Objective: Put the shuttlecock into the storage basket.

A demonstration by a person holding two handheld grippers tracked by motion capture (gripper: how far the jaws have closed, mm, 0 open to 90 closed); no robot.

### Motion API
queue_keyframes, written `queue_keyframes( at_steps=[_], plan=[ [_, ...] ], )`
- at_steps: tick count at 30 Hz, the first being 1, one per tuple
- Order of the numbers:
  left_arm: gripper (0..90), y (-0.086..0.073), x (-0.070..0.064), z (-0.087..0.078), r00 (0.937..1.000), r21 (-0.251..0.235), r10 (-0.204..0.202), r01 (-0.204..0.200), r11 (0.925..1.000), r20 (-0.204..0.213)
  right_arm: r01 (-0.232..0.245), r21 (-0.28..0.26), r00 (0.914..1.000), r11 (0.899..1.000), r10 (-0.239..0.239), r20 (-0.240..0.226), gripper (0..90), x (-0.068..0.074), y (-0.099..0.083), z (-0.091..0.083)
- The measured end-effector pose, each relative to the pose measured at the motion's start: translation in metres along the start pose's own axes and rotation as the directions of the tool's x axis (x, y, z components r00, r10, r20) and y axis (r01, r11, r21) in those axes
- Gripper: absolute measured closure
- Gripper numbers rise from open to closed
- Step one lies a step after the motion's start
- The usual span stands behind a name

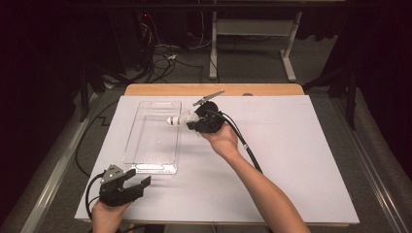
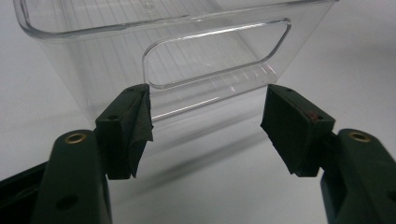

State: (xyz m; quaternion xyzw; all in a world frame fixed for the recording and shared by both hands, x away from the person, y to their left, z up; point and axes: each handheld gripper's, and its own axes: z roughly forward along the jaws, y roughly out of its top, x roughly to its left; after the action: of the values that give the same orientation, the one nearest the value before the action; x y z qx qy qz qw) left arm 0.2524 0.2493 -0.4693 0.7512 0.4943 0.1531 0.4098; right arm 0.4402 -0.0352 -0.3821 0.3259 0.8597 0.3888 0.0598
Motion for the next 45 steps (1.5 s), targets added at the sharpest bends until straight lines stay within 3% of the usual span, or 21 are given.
queue_keyframes(
  at_steps=[45],
  plan=[
    [33.9,0.0,-0.001,0.001,0.9999,-0.003,-0.003,0.003,1.0,0.014,0.021,0.029,0.9997,0.999,-0.021,-0.01,87.9,0.015,0.033,0.038]
  ],
)
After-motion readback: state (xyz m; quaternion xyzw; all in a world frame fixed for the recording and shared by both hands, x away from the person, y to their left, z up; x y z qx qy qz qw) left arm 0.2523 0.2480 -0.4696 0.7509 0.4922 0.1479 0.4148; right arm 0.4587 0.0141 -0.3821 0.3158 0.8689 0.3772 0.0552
